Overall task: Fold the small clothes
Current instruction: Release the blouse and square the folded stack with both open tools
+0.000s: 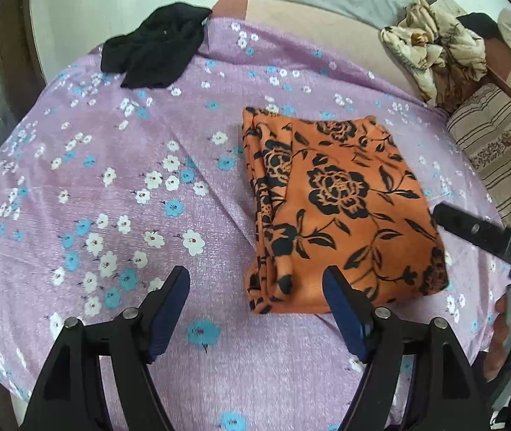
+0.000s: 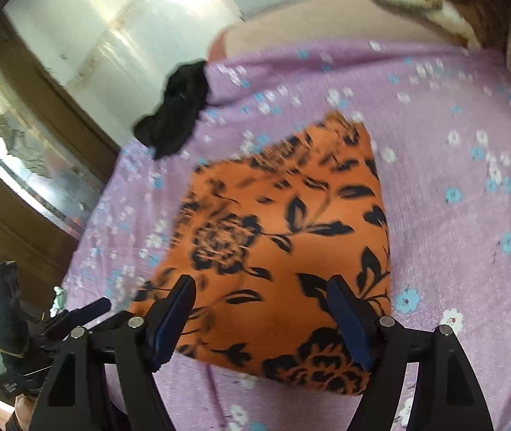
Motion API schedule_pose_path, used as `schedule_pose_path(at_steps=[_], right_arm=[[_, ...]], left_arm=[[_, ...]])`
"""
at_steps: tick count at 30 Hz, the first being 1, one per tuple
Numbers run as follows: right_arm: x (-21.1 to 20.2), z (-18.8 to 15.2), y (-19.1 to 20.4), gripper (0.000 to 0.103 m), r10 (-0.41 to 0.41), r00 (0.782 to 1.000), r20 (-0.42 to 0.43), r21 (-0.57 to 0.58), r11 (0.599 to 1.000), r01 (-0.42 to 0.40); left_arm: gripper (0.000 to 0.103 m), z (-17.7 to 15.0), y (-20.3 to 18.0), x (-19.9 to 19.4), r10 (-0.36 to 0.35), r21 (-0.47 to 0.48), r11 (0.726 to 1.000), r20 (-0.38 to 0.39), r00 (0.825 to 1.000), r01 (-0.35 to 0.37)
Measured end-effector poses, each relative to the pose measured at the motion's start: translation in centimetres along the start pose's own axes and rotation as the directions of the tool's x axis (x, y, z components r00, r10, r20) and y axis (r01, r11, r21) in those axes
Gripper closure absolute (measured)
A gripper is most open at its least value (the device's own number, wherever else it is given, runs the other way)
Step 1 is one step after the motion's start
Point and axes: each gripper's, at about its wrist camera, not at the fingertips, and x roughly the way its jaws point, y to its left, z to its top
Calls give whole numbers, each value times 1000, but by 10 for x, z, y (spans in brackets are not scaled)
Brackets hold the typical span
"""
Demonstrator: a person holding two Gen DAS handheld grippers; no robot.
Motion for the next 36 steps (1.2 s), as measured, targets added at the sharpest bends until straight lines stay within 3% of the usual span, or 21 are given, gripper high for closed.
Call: schedule_pose_path(at_steps=[3,8,11,18,21,24,27,30,33,36], right_arm=[[28,-15,-15,15,-37,994,-107,32,999,41],[-9,-12,2,15,-2,1000,8,32,999,2],[-30,-22,10,15,-22,998,53,-2,1000,22],[-41,-79,1,15,-81,997,-15,8,997,81],[-40,-89,-2,15,-99,994,-44,-3,995,99],[-47,-75,-1,15,-109,994,-19,-20,994,109],[-53,-43,-3,15,-62,998,31,12,998,62],[-47,-11,-8,15,14,999,51,63,998,-17],[-22,1,-15,14,123,992,15,123,985,-124],[24,-7,-29,13,115,985,-129,169,981,-93]], left_arm=[[24,-4,-4,-9,5,8,1000,10,1000,-5],[22,-10,-6,-22,24,13,1000,20,1000,-25],[20,-15,-6,-29,35,2,999,38,999,-35],[16,-31,-10,-30,73,2,997,36,997,-74],[16,-34,-15,-27,73,7,997,22,997,-73],[16,-32,-20,-32,78,21,997,48,996,-79],[14,-26,-17,-33,82,1,997,69,994,-82],[13,-22,-10,-23,105,-20,994,40,994,-105],[13,-21,-7,-19,113,-30,993,28,993,-112],[13,-20,-6,-18,118,-28,993,29,993,-117]])
